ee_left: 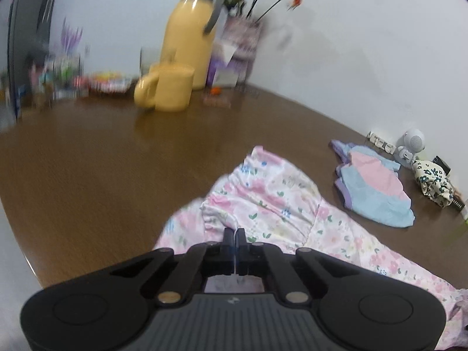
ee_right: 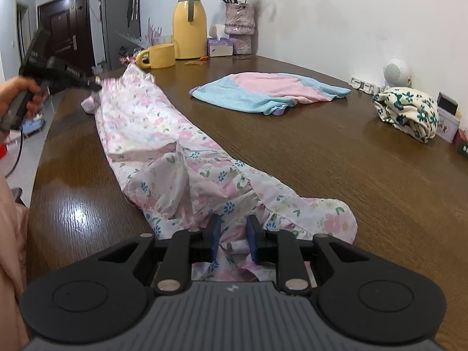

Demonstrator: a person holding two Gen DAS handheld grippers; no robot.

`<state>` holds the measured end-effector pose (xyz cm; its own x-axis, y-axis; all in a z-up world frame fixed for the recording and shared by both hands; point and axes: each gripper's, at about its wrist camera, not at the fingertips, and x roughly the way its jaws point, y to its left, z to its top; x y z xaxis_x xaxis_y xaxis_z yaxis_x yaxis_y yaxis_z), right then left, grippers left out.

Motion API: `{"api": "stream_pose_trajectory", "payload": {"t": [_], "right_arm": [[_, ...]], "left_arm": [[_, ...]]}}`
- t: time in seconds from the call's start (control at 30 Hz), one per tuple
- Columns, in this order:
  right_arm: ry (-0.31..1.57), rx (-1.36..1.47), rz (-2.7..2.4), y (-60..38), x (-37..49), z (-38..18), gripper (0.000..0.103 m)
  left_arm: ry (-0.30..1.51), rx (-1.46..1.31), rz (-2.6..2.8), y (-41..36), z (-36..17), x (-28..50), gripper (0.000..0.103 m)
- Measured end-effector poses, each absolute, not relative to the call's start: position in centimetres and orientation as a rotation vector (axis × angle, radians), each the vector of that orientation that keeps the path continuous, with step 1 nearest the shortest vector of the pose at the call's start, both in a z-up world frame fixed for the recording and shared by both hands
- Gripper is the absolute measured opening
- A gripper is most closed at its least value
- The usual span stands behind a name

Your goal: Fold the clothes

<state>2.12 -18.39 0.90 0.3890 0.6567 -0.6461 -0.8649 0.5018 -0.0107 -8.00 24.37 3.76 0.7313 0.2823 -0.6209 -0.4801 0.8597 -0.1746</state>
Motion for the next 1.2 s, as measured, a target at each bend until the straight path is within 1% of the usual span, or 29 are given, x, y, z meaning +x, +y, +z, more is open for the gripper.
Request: {"api": "stream_pose_trajectory", "payload": {"t": [0.1, 0.33, 0.37, 0.43, 0.47, 0.5, 0.57, 0.67, 0.77, 0.83, 0.9, 0.97, 1.2], "right_arm": [[0.609, -0.435, 0.991, -17.9, 1.6, 1.0, 0.020], [0.606, -0.434, 0.983, -17.9, 1.6, 1.3, 0.020], [0.607, -0.427, 0.984, -18.0, 1.7, 1.4, 0.021], [0.608, -0.412, 0.984, -18.2, 1.8, 1.6, 0.025], [0.609, -0.404, 0.984, -18.2, 1.9, 1.7, 0.030], [0.610, -0.396, 0.984, -18.3, 1.9, 1.8, 0.036], [0.607, -0.342, 0.994, -18.9, 2.0, 2.5, 0.041], [0.597, -0.226, 1.005, -20.3, 2.0, 3.8, 0.044], [0.599, -0.113, 0.970, -21.9, 2.2, 4.7, 0.050], [0.615, -0.074, 0.919, -22.8, 2.3, 4.6, 0.051], [0.637, -0.051, 0.862, -23.6, 2.3, 4.2, 0.051], [0.654, -0.021, 0.820, -24.4, 2.4, 3.7, 0.051], [0.658, 0.032, 0.784, -24.7, 2.8, 3.1, 0.051]], "left_arm": [[0.609, -0.258, 0.469, 24.2, 4.0, -7.6, 0.000], [0.672, -0.284, 0.458, 24.6, 1.7, -7.2, 0.001], [0.668, -0.284, 0.463, 24.6, 1.8, -7.4, 0.008], [0.641, -0.253, 0.498, 24.3, 2.4, -7.8, 0.019], [0.618, -0.235, 0.511, 24.0, 2.8, -8.1, 0.032], [0.584, -0.218, 0.517, 23.6, 3.5, -8.4, 0.039], [0.520, -0.185, 0.513, 22.6, 4.7, -8.9, 0.040], [0.451, -0.139, 0.388, 20.1, 6.3, -8.5, 0.040], [0.469, -0.054, 0.192, 16.5, 6.2, -6.5, 0.040], [0.488, 0.005, 0.059, 14.0, 5.9, -5.1, 0.038], [0.529, 0.063, -0.018, 12.0, 5.0, -4.0, 0.022], [0.578, 0.108, -0.067, 10.5, 3.9, -3.2, 0.019], [0.680, 0.094, -0.080, 10.2, 0.6, -3.0, 0.020]]}}
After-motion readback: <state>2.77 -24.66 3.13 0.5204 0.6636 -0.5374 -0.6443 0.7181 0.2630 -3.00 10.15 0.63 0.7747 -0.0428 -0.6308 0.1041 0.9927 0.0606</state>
